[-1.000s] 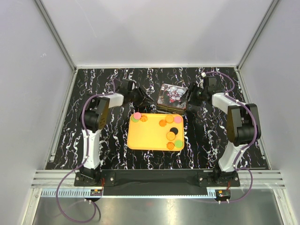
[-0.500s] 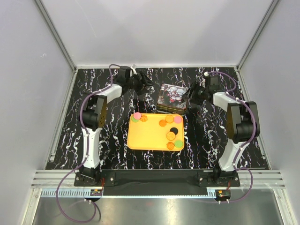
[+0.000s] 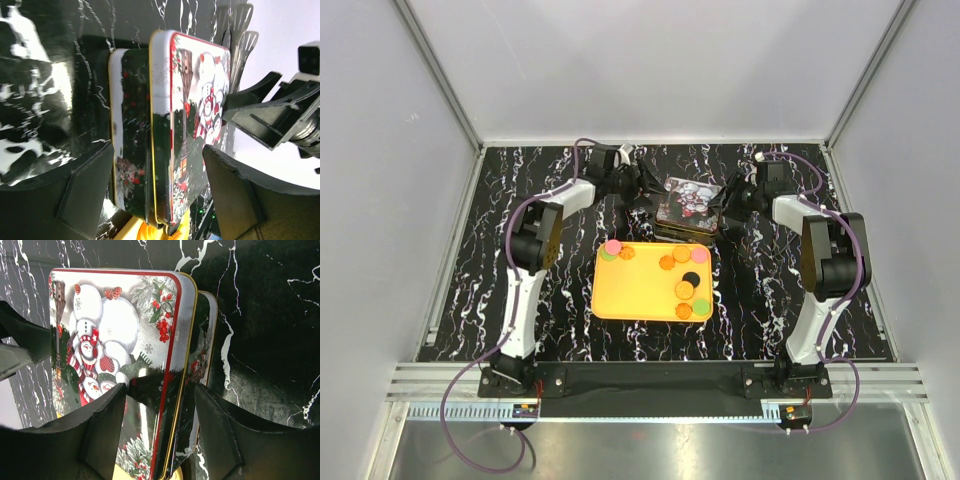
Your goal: Pack the cookies
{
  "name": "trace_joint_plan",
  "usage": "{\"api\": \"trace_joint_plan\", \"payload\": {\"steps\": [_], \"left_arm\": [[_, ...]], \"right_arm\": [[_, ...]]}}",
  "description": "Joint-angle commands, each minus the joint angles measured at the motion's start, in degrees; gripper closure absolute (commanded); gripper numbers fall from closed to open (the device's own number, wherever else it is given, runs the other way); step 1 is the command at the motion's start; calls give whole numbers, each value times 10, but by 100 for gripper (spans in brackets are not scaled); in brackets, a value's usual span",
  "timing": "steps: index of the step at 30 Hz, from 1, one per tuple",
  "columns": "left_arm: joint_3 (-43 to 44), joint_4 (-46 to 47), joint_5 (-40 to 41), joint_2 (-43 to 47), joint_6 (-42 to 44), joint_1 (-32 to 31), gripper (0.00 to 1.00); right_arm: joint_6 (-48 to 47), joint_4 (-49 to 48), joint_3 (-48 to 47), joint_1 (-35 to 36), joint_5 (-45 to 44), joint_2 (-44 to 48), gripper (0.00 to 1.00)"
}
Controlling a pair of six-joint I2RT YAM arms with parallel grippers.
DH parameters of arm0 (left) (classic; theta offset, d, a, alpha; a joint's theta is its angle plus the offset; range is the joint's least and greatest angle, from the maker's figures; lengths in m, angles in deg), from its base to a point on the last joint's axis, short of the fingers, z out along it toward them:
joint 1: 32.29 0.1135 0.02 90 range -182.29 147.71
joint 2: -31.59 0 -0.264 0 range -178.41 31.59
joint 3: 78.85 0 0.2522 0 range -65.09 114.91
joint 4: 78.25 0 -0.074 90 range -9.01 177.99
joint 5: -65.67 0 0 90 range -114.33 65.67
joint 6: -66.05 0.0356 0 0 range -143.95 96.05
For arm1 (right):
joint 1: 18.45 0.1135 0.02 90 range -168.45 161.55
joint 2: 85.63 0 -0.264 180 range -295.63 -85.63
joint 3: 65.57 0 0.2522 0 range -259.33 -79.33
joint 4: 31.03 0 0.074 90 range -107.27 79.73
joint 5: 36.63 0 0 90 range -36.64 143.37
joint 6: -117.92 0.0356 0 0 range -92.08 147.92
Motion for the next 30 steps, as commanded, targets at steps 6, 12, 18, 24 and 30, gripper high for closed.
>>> {"api": "trace_joint_plan", "payload": {"steps": [6, 12, 18, 24, 30], "left_arm": [[42, -31, -13, 7, 30, -22, 27], [34, -53, 3, 24, 46, -27, 34], [-2, -37, 13, 47, 50, -29, 38], [-4, -48, 18, 59, 63, -31, 42], [-4, -58, 15, 69, 72, -30, 46]], "right_arm": [[-3, -15, -23, -1, 0, -2, 44], [-13, -4, -19, -1, -8, 11, 52], [-19, -2, -6, 1, -18, 34, 54], [-21, 2, -1, 1, -22, 47, 55], [-23, 4, 3, 4, -22, 54, 55]]}}
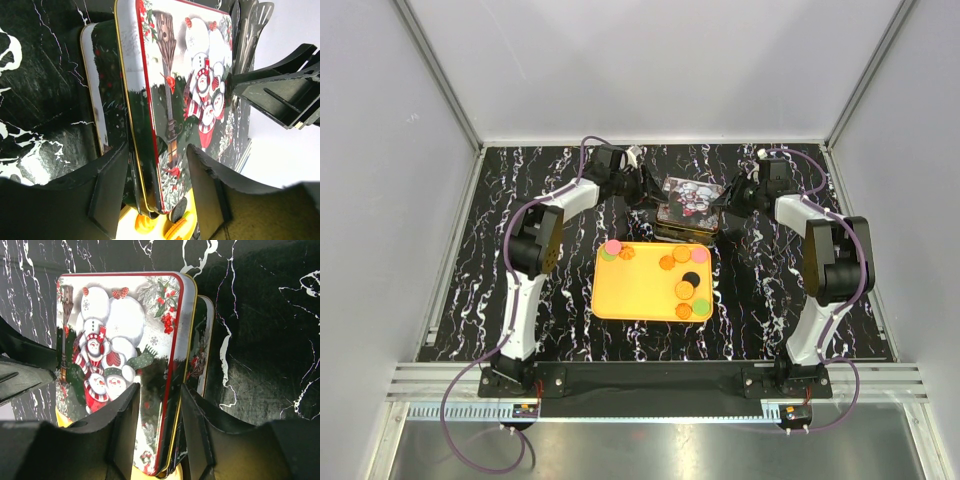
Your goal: Pack the cookies
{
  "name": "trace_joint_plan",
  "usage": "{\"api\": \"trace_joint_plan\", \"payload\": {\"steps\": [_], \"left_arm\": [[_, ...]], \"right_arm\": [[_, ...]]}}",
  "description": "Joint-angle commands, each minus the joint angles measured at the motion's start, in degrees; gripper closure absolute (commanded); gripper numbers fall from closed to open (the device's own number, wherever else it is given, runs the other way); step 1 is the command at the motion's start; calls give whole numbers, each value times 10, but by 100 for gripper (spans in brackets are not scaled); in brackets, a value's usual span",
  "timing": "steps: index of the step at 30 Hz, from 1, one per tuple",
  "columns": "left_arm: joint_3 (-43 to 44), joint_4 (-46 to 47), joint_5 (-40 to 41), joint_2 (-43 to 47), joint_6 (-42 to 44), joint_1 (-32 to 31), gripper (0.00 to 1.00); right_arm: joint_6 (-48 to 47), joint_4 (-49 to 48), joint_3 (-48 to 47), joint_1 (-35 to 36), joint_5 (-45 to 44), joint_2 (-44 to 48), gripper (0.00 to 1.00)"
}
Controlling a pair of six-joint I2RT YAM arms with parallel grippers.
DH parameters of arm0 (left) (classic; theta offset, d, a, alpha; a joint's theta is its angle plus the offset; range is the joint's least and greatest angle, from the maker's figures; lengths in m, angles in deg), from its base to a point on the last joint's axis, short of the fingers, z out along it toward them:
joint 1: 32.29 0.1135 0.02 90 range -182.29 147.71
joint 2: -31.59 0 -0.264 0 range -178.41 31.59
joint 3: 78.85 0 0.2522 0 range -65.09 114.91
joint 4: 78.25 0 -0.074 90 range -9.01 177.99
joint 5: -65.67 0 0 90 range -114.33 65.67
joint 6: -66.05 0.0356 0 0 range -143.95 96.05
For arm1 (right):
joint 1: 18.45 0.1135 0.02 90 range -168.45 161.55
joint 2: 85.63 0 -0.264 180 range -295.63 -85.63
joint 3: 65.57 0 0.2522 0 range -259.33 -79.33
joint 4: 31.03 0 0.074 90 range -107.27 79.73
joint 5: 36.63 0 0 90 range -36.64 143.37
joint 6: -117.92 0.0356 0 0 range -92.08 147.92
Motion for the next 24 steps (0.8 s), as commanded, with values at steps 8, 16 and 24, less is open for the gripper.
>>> {"api": "trace_joint_plan", "payload": {"steps": [8, 16, 24], "left_arm": [[-5, -12, 1, 46, 25, -3, 50], [3, -33, 9, 39, 37, -3, 52], [25, -46, 8, 25, 48, -3, 37]], "right_arm": [[-15, 5, -1, 6, -9, 28, 55], [-21, 19, -6, 8, -25, 24, 51], [-16, 2, -9, 9, -15, 4, 49]]}}
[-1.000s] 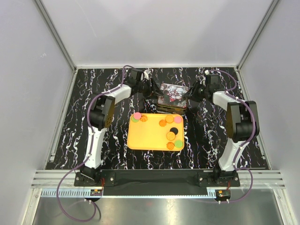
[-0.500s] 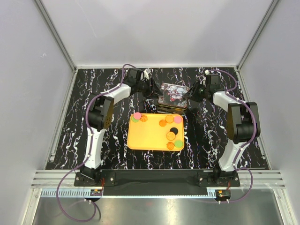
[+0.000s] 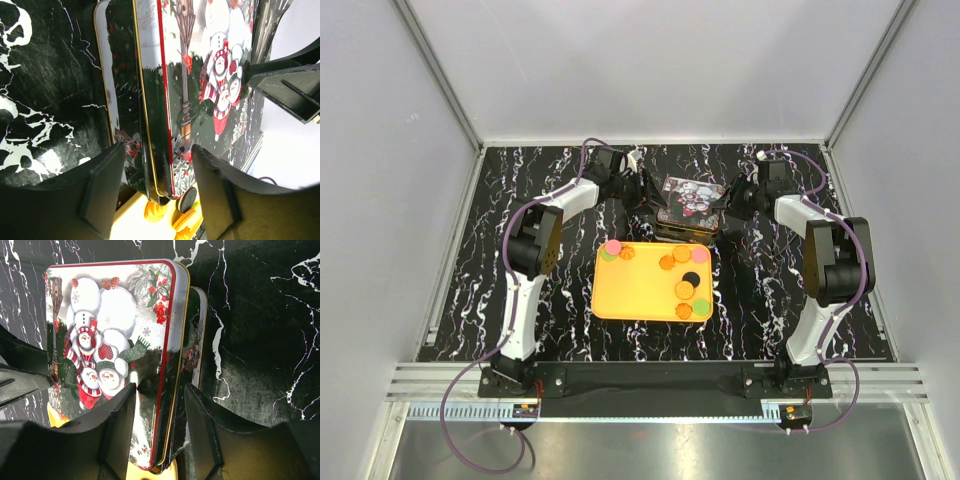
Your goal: Pack the cookies
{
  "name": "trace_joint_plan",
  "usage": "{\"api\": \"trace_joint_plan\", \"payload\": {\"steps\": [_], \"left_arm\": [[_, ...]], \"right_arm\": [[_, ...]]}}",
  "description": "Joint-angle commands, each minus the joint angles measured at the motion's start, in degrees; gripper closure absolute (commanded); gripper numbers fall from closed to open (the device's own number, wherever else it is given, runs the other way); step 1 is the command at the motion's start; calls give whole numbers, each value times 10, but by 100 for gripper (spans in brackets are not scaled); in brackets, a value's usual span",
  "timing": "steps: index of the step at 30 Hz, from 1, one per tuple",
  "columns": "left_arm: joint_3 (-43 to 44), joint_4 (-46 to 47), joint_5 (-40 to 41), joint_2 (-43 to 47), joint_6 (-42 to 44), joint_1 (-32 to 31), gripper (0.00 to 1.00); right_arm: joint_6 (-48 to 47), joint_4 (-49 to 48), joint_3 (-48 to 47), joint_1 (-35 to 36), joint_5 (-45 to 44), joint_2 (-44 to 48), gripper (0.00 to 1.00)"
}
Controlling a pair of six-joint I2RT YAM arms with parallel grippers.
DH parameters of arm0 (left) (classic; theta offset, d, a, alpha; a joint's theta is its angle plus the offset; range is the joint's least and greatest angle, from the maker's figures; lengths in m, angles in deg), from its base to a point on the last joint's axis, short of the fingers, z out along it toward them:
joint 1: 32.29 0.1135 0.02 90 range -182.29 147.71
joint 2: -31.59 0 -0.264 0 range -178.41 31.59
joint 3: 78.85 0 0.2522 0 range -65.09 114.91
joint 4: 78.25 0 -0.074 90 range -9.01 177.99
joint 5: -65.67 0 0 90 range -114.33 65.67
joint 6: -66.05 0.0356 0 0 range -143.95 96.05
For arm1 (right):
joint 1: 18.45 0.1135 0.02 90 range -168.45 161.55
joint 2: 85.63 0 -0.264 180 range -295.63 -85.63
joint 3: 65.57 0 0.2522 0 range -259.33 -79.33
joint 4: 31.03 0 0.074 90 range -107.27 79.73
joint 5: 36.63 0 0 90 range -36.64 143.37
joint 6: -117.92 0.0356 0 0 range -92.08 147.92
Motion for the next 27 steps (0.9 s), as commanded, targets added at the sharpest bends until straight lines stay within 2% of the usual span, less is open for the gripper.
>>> {"api": "trace_joint_plan", "payload": {"steps": [1, 8, 16, 20, 27], "left_arm": [[32, 3, -1, 19, 11, -3, 36], [48, 17, -17, -3, 4, -6, 32], [35, 31, -22, -6, -7, -11, 42], [27, 34, -22, 2, -7, -12, 47], [20, 32, -20, 14, -3, -12, 51]], "right_arm": [[-3, -22, -12, 7, 2, -2, 49], [9, -42, -8, 9, 17, -18, 49], [16, -51, -7, 12, 25, -23, 51], [17, -50, -7, 12, 29, -19, 60], [15, -46, -4, 13, 29, -4, 64]]}}
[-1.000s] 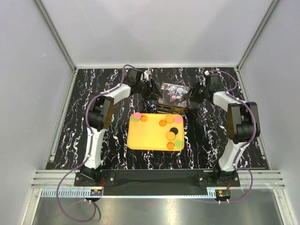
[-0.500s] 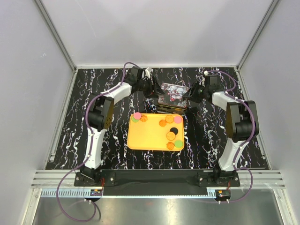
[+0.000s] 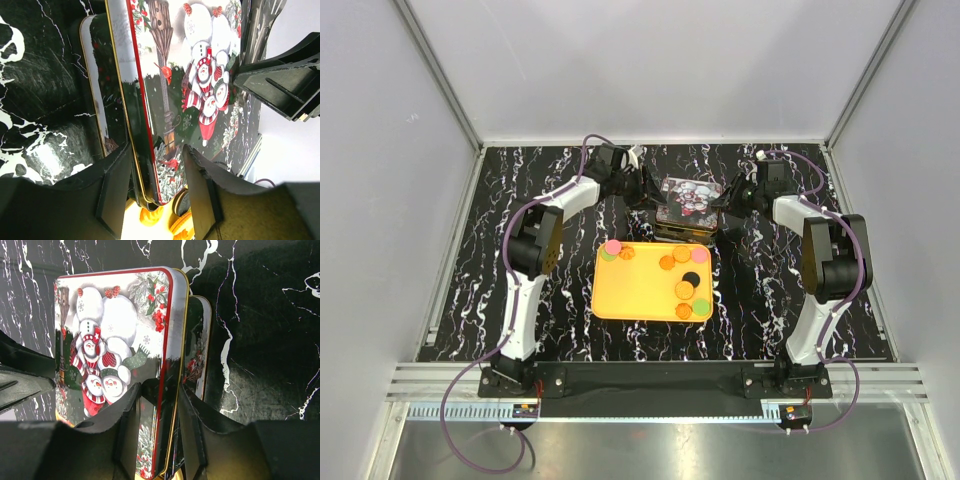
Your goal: Pack the cookies
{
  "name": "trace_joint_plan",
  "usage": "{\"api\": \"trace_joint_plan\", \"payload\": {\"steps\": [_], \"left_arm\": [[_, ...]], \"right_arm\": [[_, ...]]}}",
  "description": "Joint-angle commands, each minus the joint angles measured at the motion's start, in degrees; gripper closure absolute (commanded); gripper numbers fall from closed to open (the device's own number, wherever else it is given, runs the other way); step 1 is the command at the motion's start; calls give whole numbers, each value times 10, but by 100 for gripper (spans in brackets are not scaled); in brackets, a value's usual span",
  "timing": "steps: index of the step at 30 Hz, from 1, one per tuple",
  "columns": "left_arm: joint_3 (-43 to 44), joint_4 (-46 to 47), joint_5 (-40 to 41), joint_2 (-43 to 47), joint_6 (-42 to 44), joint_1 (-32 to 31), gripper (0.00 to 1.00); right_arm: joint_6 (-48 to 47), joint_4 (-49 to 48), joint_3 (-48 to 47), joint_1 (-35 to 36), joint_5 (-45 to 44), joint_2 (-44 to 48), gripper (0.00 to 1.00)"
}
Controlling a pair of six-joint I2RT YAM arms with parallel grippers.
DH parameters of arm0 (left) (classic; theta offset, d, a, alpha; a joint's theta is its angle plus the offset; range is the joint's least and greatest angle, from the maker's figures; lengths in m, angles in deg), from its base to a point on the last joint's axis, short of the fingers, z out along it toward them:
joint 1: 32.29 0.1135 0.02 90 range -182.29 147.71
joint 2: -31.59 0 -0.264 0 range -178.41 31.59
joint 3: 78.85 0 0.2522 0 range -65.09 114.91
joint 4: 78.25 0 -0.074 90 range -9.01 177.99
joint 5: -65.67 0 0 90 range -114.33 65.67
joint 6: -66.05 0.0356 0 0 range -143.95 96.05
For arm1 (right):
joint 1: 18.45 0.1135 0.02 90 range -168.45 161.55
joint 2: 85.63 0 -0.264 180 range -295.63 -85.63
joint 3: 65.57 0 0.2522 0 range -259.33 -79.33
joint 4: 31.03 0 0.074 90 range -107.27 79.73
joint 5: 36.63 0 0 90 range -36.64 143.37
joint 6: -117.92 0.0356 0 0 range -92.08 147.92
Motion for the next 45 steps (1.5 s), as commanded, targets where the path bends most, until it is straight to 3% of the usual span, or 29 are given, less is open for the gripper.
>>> {"api": "trace_joint_plan", "payload": {"steps": [1, 45], "left_arm": [[-5, 38, -22, 20, -2, -9, 52], [-53, 3, 17, 92, 38, -31, 53]], "right_arm": [[-6, -8, -4, 10, 14, 15, 64], [-14, 10, 18, 23, 5, 55, 65]]}}
